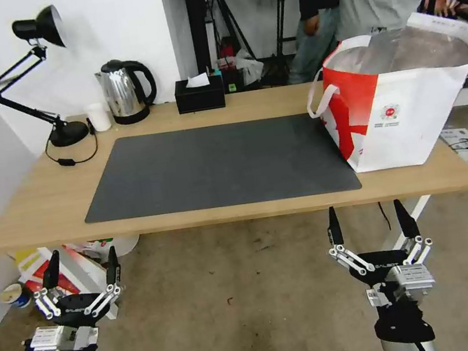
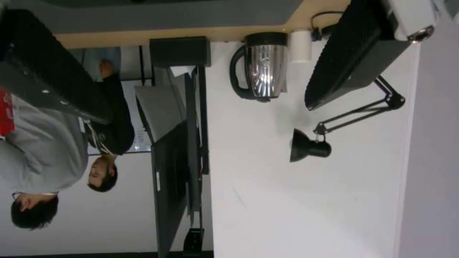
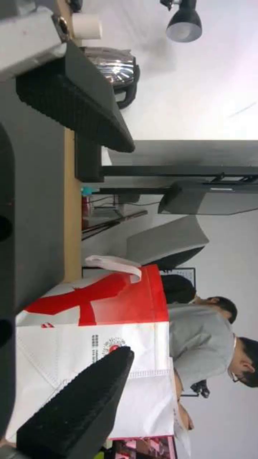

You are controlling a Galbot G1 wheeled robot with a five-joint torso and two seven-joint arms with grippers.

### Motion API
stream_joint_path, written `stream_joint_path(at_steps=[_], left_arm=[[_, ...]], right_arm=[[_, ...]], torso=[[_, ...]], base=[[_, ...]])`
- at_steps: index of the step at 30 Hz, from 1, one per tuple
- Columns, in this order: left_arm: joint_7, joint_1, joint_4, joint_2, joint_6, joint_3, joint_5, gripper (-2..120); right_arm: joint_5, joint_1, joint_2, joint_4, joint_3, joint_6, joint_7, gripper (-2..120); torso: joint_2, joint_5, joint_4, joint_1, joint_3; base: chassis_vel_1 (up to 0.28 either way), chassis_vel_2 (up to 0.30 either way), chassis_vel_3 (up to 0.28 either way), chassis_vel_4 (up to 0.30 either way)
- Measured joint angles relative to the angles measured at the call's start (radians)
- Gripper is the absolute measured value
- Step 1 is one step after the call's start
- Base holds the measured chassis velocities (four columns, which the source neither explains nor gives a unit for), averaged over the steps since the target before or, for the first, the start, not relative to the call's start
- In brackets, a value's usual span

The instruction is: Pick up the trash from the table and place it into the takeout bag.

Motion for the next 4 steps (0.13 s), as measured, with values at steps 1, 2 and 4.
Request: stream_joint_path(at_steps=[1, 2, 4], left_arm=[[0.0, 0.0, 0.0, 0.0, 0.0, 0.0, 0.0, 100], [0.0, 0.0, 0.0, 0.0, 0.0, 0.0, 0.0, 100], [0.0, 0.0, 0.0, 0.0, 0.0, 0.0, 0.0, 100]], right_arm=[[0.0, 0.0, 0.0, 0.0, 0.0, 0.0, 0.0, 100], [0.0, 0.0, 0.0, 0.0, 0.0, 0.0, 0.0, 100], [0.0, 0.0, 0.0, 0.0, 0.0, 0.0, 0.0, 100]], torso=[[0.0, 0.0, -0.0001, 0.0, 0.0], [0.0, 0.0, 0.0, 0.0, 0.0], [0.0, 0.0, -0.0001, 0.0, 0.0]], base=[[0.0, 0.0, 0.0, 0.0], [0.0, 0.0, 0.0, 0.0], [0.0, 0.0, 0.0, 0.0]])
